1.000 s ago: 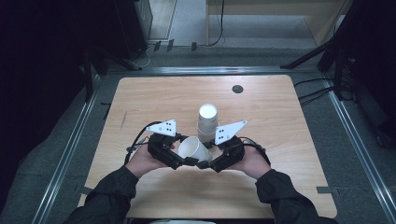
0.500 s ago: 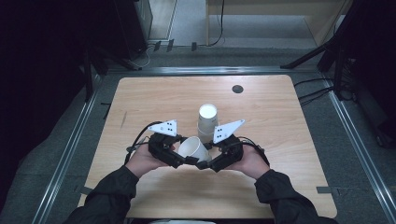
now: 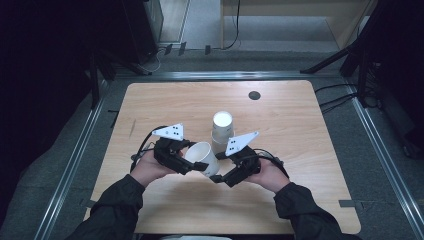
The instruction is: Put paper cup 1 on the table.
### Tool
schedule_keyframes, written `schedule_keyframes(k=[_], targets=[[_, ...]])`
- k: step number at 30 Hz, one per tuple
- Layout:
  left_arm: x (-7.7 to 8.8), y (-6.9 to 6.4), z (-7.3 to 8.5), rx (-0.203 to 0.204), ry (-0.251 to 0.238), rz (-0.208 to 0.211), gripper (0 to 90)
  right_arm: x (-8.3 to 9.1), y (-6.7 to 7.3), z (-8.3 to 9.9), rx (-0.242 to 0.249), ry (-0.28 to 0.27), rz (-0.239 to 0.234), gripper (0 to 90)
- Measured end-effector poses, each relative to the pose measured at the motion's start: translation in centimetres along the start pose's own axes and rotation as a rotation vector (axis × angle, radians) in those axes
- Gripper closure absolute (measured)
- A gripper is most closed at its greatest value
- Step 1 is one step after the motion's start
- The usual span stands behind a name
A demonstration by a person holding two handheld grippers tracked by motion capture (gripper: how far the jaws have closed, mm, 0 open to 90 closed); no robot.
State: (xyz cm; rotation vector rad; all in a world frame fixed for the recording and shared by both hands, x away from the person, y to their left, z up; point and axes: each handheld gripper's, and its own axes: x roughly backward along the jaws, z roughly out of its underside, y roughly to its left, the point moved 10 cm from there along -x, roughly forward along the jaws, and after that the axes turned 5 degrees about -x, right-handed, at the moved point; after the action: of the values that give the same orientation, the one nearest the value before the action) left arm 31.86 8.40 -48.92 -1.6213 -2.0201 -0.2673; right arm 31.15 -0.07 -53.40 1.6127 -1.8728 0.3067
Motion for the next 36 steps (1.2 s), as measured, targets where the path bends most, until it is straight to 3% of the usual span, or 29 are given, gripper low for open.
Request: schedule_keyframes(k=[6, 20, 36], targets=[[0.2, 1.2, -0.2, -0.012, 0.016, -0.023, 25.0, 0.6, -0.6, 0.7, -0.008, -0.004, 0.061, 20.9], [0.4, 4.6, 0.6, 0.002, 0.076, -0.101, 25.0, 2.2, -2.4, 2.7, -0.073, 0.01, 0.193, 20.9], [2.8, 7.0, 2.2, 0.032, 0.099, -0.205, 24.9, 2.9, -4.3, 3.2, -0.119, 0.029, 0.282, 21.1]])
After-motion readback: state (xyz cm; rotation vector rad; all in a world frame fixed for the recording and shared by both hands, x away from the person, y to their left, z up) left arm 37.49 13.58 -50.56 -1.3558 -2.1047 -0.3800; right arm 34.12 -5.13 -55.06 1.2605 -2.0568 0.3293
